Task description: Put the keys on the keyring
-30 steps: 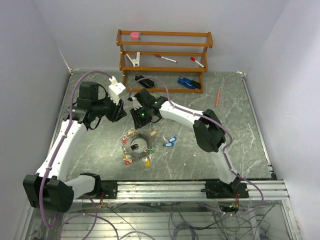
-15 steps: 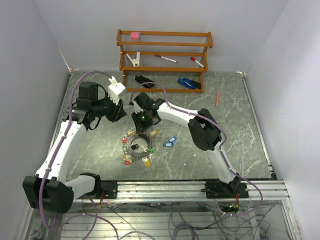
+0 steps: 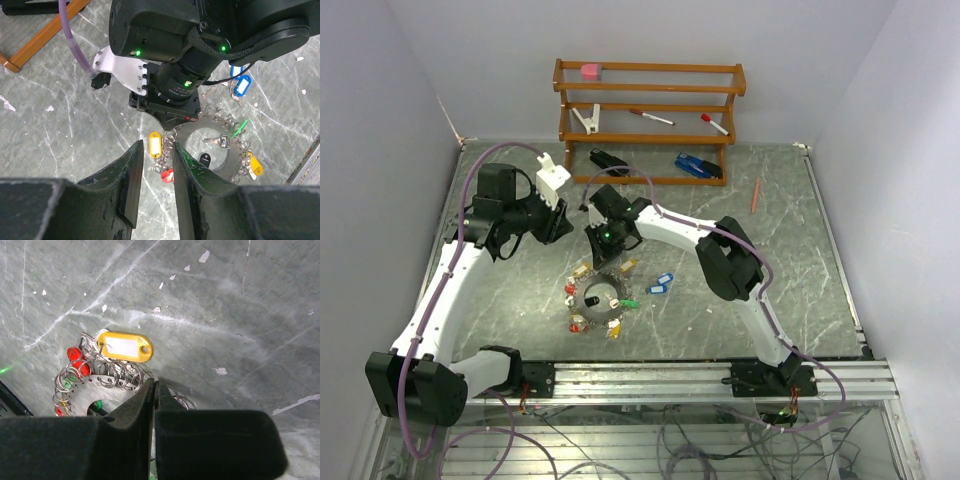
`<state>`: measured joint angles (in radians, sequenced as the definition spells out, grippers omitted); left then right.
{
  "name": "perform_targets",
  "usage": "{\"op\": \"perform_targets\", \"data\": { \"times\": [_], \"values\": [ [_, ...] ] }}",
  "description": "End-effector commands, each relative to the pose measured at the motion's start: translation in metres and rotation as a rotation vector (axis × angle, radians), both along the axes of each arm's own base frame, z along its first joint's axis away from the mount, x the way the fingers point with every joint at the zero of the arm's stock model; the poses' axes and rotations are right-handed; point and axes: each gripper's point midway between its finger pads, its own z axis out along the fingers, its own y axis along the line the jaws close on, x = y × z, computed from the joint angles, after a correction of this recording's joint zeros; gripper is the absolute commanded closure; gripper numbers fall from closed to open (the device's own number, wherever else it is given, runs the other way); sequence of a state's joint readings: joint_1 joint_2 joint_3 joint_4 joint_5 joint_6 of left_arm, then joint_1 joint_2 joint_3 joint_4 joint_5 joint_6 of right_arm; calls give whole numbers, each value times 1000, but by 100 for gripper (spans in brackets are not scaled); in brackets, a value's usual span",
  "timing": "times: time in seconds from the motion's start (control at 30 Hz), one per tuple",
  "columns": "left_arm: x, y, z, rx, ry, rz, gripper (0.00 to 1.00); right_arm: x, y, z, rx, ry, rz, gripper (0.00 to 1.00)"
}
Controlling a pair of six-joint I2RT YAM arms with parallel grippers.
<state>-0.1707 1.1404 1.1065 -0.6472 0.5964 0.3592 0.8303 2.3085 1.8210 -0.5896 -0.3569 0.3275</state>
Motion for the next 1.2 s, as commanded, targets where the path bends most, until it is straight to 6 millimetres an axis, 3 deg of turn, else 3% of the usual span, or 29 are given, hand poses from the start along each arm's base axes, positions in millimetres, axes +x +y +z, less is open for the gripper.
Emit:
{"op": "perform_targets", "data": {
  "times": [0.0, 0.23, 0.5, 0.7, 0.8, 0.9, 0.93, 1.0, 1.1, 1.17],
  "values": [
    [5, 0, 18, -17, -58, -2, 60, 0, -1, 5, 14, -4, -6, 100],
    [6, 0, 17, -20, -55, 0, 60, 6, 4, 40, 91, -93, 2, 100],
    [12, -6, 15, -70, -36, 12, 58, 6, 3, 113, 261, -273, 34, 100],
    [18, -25, -15, -154, 28, -59, 56, -6, 2, 131, 331, -292, 56, 100],
    [25, -30, -31, -160, 41, -91, 56, -8, 0, 131, 332, -304, 55, 100],
    [34, -24, -34, -130, 31, -68, 56, -8, -7, 108, 259, -269, 39, 100],
    [35, -22, -32, -125, 26, -61, 56, -8, -8, 100, 238, -253, 29, 96],
    [39, -14, -22, -121, -8, -25, 56, -9, -12, 81, 197, -215, 5, 78],
    [46, 3, -8, -105, -72, 75, 56, -6, -11, 67, 155, -189, -1, 71],
    [48, 14, -2, -90, -95, 131, 56, -3, -9, 46, 101, -181, 3, 69]
  ]
}}
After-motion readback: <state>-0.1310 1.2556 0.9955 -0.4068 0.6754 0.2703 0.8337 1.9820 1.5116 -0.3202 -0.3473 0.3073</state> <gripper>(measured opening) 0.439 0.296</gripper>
